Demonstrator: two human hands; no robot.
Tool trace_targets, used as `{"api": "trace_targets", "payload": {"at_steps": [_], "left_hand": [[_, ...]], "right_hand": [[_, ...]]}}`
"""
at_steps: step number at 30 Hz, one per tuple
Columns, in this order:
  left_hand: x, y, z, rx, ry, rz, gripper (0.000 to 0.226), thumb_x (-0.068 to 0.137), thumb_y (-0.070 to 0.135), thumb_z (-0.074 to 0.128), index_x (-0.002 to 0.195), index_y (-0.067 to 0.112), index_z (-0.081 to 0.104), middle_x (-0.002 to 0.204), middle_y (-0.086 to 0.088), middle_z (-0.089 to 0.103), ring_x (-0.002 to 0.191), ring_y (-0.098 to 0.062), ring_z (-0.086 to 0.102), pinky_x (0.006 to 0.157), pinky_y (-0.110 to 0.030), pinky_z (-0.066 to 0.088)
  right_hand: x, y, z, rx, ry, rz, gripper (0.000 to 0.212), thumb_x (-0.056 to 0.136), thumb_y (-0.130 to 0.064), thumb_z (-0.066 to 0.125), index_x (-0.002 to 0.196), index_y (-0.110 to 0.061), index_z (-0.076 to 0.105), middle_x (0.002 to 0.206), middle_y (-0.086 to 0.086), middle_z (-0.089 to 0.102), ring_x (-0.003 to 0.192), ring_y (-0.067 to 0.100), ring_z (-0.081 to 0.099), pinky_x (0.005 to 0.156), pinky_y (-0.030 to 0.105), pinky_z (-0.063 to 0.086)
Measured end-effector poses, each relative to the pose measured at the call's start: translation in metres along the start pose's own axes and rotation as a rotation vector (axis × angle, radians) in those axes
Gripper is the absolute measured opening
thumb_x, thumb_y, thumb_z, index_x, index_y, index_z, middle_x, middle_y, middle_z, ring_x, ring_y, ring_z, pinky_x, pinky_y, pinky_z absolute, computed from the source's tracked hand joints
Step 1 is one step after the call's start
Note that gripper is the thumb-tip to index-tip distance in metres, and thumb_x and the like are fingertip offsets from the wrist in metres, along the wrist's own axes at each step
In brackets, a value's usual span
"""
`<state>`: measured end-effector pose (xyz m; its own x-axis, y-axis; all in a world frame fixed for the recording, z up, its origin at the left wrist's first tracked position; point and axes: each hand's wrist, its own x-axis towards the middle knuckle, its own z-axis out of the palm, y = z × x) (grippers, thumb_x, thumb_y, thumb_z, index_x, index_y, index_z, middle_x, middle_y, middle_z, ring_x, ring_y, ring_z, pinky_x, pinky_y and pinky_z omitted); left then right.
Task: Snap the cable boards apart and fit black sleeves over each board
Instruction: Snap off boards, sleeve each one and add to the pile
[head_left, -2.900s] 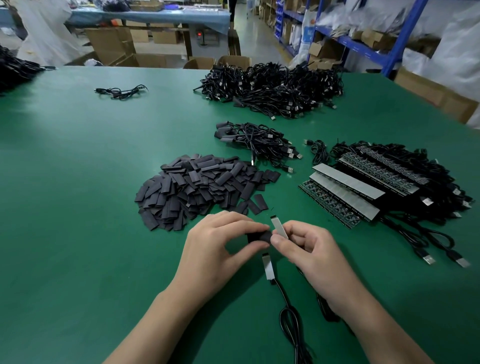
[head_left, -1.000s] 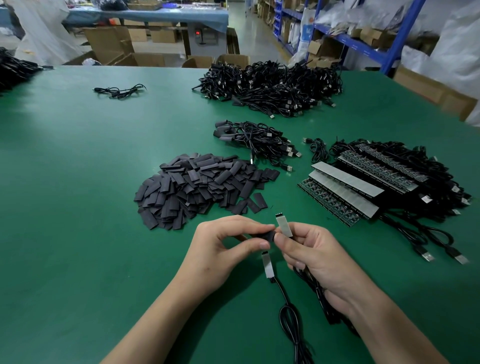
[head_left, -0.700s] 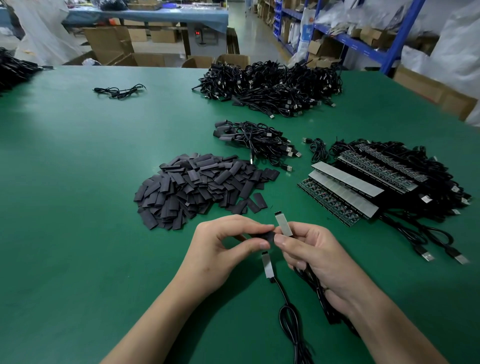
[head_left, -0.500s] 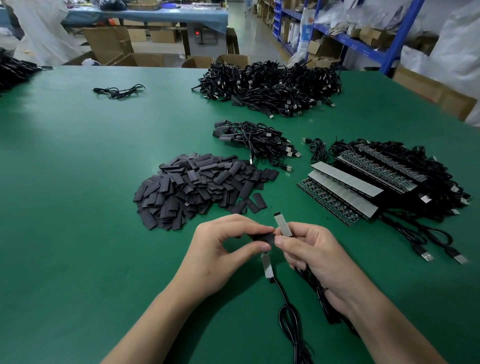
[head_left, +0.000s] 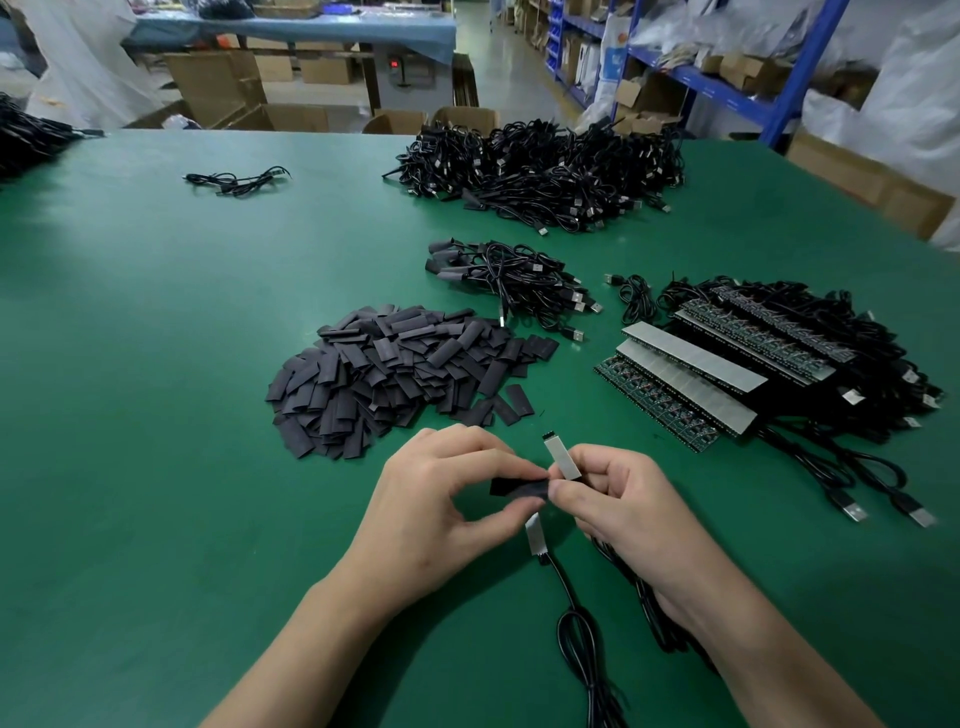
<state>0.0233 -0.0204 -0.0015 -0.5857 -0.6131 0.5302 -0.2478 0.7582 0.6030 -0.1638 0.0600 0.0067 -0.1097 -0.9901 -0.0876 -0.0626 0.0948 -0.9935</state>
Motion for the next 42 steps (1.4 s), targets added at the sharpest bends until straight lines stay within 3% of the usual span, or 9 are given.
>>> {"api": "trace_targets", "payload": {"at_steps": [6, 11, 14, 16, 18, 25, 31, 37, 42], "left_hand": [[-0.0007, 0.0013, -0.0003, -0.051, 0.011, -0.021, 0.007, 0.088, 0.031, 0.078, 0.09, 0.025, 0.081, 0.092, 0.016, 0.071, 0.089, -0.007, 0.068, 0.079, -0.042, 0.054], [-0.001, 0.0003, -0.0017, -0.085, 0.011, -0.027, 0.007, 0.09, 0.027, 0.08, 0.094, 0.022, 0.082, 0.092, 0.014, 0.072, 0.086, -0.008, 0.07, 0.075, -0.027, 0.055], [-0.0003, 0.0002, -0.0022, -0.032, 0.086, -0.021, 0.014, 0.092, 0.034, 0.076, 0.095, 0.023, 0.083, 0.091, 0.016, 0.072, 0.084, -0.004, 0.069, 0.073, -0.019, 0.051], [0.0001, -0.0004, -0.0018, -0.019, 0.105, -0.006, 0.017, 0.092, 0.036, 0.074, 0.096, 0.023, 0.083, 0.091, 0.014, 0.073, 0.084, -0.004, 0.07, 0.071, -0.024, 0.055], [0.0002, -0.0003, -0.0004, -0.008, 0.081, 0.02, 0.018, 0.092, 0.037, 0.074, 0.098, 0.022, 0.083, 0.092, 0.012, 0.073, 0.083, -0.004, 0.07, 0.071, -0.03, 0.058], [-0.0006, 0.0014, 0.0012, -0.077, 0.033, -0.037, 0.021, 0.093, 0.035, 0.075, 0.108, 0.022, 0.082, 0.1, 0.013, 0.075, 0.093, -0.006, 0.071, 0.08, -0.033, 0.058], [0.0003, 0.0007, 0.001, -0.192, 0.006, -0.128, 0.022, 0.086, 0.03, 0.08, 0.106, 0.021, 0.082, 0.101, 0.015, 0.076, 0.096, -0.008, 0.072, 0.086, -0.025, 0.055], [0.0001, -0.0012, 0.0013, -0.227, -0.022, -0.204, 0.022, 0.083, 0.023, 0.085, 0.104, 0.025, 0.081, 0.098, 0.019, 0.077, 0.096, -0.008, 0.072, 0.084, -0.02, 0.051], [-0.001, -0.0007, 0.0018, -0.281, -0.026, -0.258, 0.022, 0.081, 0.022, 0.086, 0.102, 0.028, 0.081, 0.098, 0.021, 0.077, 0.096, -0.004, 0.073, 0.087, -0.013, 0.05]], "right_hand": [[-0.0003, -0.001, 0.0004, -0.042, 0.023, 0.014, 0.032, 0.097, -0.004, 0.064, 0.073, -0.023, 0.071, 0.052, -0.016, 0.055, 0.047, -0.004, 0.047, 0.051, 0.006, 0.036], [-0.0013, -0.0041, 0.0004, -0.059, 0.027, 0.037, 0.019, 0.098, -0.009, 0.065, 0.081, -0.016, 0.07, 0.051, -0.017, 0.055, 0.047, -0.003, 0.047, 0.051, 0.007, 0.037], [-0.0023, -0.0056, -0.0009, -0.053, 0.015, 0.062, 0.017, 0.1, -0.019, 0.064, 0.085, -0.018, 0.074, 0.053, -0.015, 0.044, 0.051, 0.005, 0.032, 0.054, 0.021, 0.025], [-0.0035, -0.007, -0.0012, -0.009, -0.005, 0.068, 0.021, 0.101, -0.023, 0.062, 0.087, -0.017, 0.076, 0.057, -0.008, 0.034, 0.058, 0.013, 0.024, 0.061, 0.036, 0.018], [-0.0043, -0.0088, -0.0007, 0.026, -0.013, 0.067, 0.022, 0.101, -0.024, 0.062, 0.086, -0.018, 0.077, 0.06, -0.005, 0.031, 0.062, 0.02, 0.02, 0.066, 0.041, 0.016], [-0.0039, -0.0077, -0.0025, 0.076, 0.039, 0.077, 0.013, 0.099, -0.019, 0.066, 0.094, -0.013, 0.077, 0.055, -0.014, 0.044, 0.052, 0.009, 0.027, 0.06, 0.035, 0.019], [-0.0037, -0.0062, -0.0023, 0.107, 0.029, 0.074, 0.01, 0.096, -0.017, 0.068, 0.097, -0.015, 0.078, 0.054, -0.016, 0.05, 0.051, 0.008, 0.027, 0.06, 0.035, 0.02], [-0.0023, -0.0031, -0.0025, 0.118, 0.028, 0.068, 0.021, 0.081, -0.034, 0.075, 0.093, -0.018, 0.08, 0.055, -0.014, 0.051, 0.05, 0.007, 0.03, 0.059, 0.032, 0.024], [-0.0019, -0.0011, -0.0032, 0.124, 0.003, 0.063, 0.016, 0.082, -0.037, 0.074, 0.094, -0.029, 0.08, 0.054, -0.016, 0.051, 0.05, 0.006, 0.03, 0.06, 0.031, 0.026]]}}
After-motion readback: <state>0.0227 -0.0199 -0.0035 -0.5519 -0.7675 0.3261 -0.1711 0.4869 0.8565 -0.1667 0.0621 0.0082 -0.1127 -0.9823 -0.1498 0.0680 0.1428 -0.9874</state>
